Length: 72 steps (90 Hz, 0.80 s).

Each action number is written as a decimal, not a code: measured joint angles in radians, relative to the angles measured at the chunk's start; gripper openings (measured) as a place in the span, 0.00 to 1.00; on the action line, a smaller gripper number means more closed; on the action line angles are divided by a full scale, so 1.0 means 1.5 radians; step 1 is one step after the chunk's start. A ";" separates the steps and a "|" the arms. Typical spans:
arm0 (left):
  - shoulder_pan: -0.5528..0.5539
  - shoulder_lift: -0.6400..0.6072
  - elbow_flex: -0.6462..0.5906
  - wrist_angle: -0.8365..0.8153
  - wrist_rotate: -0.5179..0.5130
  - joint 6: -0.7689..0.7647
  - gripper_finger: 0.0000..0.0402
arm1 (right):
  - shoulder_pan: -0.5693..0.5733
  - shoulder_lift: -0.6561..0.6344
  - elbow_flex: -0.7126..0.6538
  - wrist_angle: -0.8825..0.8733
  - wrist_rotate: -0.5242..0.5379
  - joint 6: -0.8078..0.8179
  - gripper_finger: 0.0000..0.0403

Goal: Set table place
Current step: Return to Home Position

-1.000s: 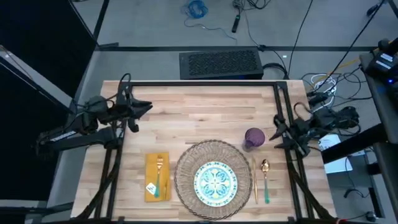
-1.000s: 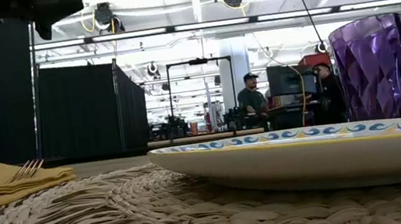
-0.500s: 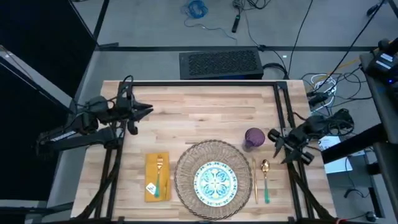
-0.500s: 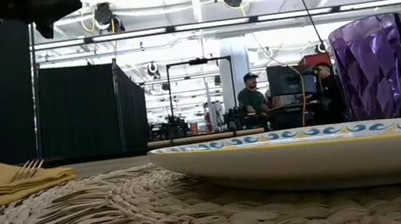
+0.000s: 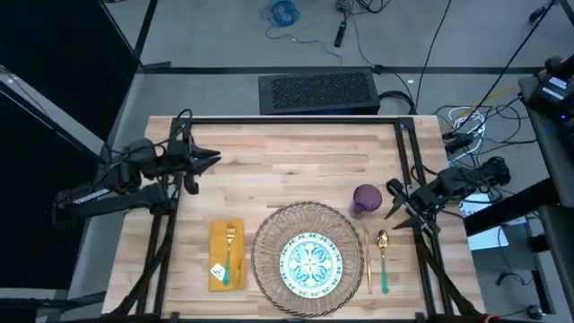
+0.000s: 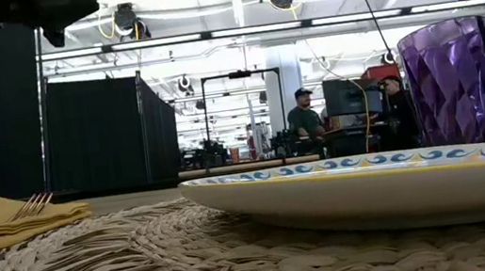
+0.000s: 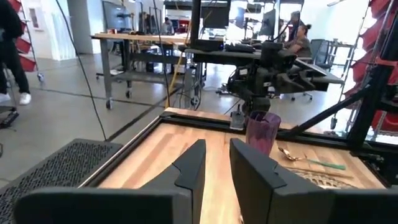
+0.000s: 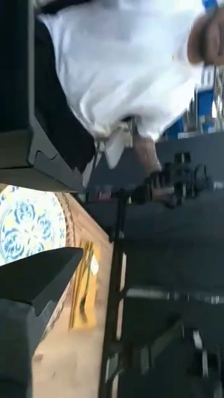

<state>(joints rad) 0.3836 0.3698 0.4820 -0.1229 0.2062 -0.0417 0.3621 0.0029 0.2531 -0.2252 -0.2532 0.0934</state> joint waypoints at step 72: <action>0.000 0.000 0.000 -0.038 0.022 -0.003 0.14 | 0.000 0.000 -0.061 0.078 0.007 0.016 0.35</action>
<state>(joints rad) 0.3836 0.3706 0.4824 -0.1806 0.2394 -0.0460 0.3622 0.0029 0.1611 -0.1089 -0.2423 0.1168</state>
